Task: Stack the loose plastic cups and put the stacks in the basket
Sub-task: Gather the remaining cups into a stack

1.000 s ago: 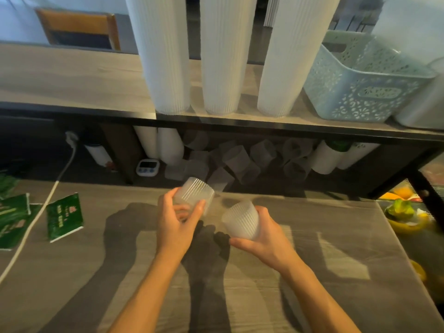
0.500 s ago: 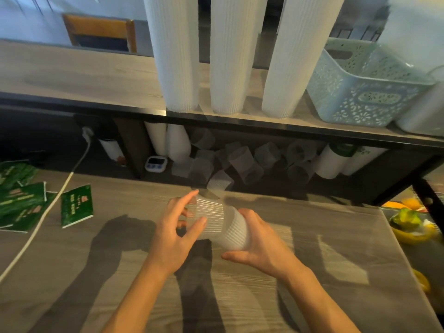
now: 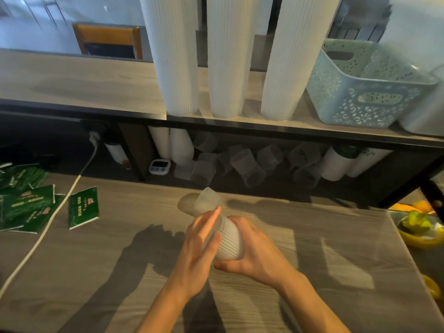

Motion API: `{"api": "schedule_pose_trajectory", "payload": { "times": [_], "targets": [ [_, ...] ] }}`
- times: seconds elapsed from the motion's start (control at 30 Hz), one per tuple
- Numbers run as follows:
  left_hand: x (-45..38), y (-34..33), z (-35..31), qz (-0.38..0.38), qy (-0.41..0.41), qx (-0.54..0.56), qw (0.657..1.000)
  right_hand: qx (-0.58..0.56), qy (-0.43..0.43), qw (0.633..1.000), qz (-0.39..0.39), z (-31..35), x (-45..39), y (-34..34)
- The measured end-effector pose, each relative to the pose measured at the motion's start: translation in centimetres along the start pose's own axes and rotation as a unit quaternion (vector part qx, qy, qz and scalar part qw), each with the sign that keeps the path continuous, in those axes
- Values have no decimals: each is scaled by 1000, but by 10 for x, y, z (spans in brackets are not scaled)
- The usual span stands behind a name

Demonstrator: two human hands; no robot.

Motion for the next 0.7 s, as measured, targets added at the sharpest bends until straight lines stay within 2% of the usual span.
{"api": "schedule_pose_trajectory", "payload": {
  "times": [0.1, 0.17, 0.23, 0.27, 0.37, 0.43, 0.57, 0.7],
  "targets": [
    [-7, 2, 3, -35, 21, 52, 998, -11, -19, 1000, -2, -6, 3, -4],
    [-21, 10, 13, -111, 84, 87, 987, -22, -40, 999, -12, -10, 4, -6],
    [-37, 21, 32, -190, 144, 71, 969, -27, -57, 998, -20, -16, 6, -7],
    [-45, 27, 42, -203, 169, 28, 964, -27, -63, 997, -21, -18, 7, -7],
    [-64, 34, 68, -142, 230, -128, 954, -20, -78, 997, -20, -23, 10, -6],
    [-66, 30, 77, -90, 249, -179, 948, -18, -89, 996, -20, -24, 12, -7],
    [-50, 16, 90, -8, 228, -231, 946, -27, -111, 993, -12, -26, 15, -10],
    [-31, 5, 85, 62, 179, -217, 958, -28, -126, 992, -6, -33, 17, -14]
  ]
}}
Point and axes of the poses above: each hand's wrist, its own x-axis away from the middle knuckle, its own y-axis out of the back of the hand, z = x × y, the point moved 4 cm from there along -x, towards the middle knuckle, and after that the axes turned 10 degrees about -z, right-handed, at the moved point
